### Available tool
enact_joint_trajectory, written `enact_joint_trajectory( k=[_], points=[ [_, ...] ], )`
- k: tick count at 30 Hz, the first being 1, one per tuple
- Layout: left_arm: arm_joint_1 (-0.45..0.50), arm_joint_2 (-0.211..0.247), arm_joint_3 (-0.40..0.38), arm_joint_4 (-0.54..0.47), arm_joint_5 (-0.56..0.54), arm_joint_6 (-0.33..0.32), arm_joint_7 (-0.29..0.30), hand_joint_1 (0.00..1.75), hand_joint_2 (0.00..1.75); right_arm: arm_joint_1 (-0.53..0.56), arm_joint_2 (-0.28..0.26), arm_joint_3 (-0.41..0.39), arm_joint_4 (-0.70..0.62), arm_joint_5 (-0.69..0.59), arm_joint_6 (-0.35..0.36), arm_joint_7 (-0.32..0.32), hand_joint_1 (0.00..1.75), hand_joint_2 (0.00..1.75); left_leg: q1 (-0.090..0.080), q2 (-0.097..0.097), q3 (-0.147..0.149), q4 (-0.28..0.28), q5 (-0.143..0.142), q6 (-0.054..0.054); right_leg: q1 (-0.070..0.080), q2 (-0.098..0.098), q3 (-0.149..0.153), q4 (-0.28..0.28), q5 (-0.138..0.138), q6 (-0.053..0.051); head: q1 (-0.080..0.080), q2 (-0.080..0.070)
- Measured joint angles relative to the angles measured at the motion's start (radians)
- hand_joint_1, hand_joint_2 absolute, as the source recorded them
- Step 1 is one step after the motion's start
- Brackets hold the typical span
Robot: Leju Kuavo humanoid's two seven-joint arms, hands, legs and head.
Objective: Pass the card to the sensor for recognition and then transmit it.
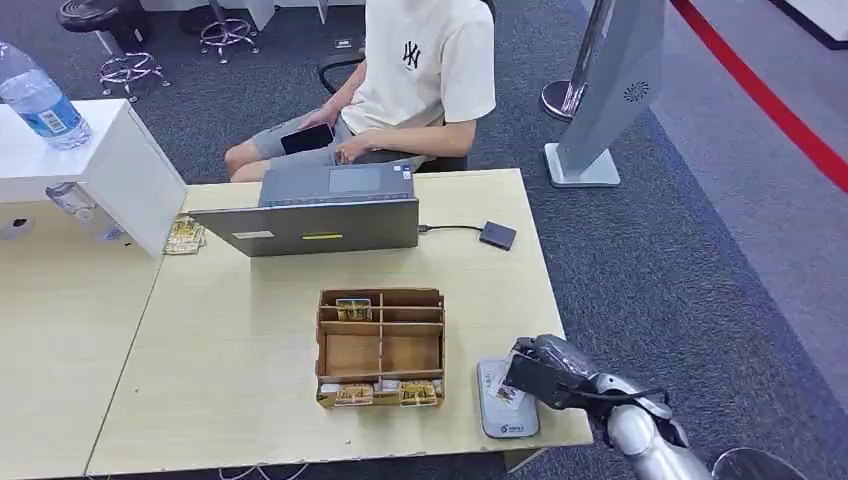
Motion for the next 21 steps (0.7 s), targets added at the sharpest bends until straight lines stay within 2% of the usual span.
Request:
enact_joint_trajectory(
  k=[10, 21],
  points=[
    [0.000, 0.000, 0.000, 0.000, 0.007, -0.001, 0.000, 0.00, 0.00, 0.010, 0.000, 0.019, -0.016, 0.021, -0.008, 0.013, 1.75, 1.75, 0.000, 0.000, 0.000, 0.000, 0.000, 0.000, 0.000, 0.000, 0.000, 0.000, 0.000, 0.000, 0.000, 0.000],
    [0.000, 0.000, 0.000, 0.000, 0.013, -0.001, 0.000, 0.00, 0.00, -0.005, 0.002, 0.023, 0.006, 0.136, -0.103, 0.068, 1.75, 1.75, 0.000, 0.000, 0.001, 0.000, 0.000, 0.000, 0.000, 0.000, 0.001, 0.000, 0.000, 0.000, 0.000, 0.000]
  ],
)
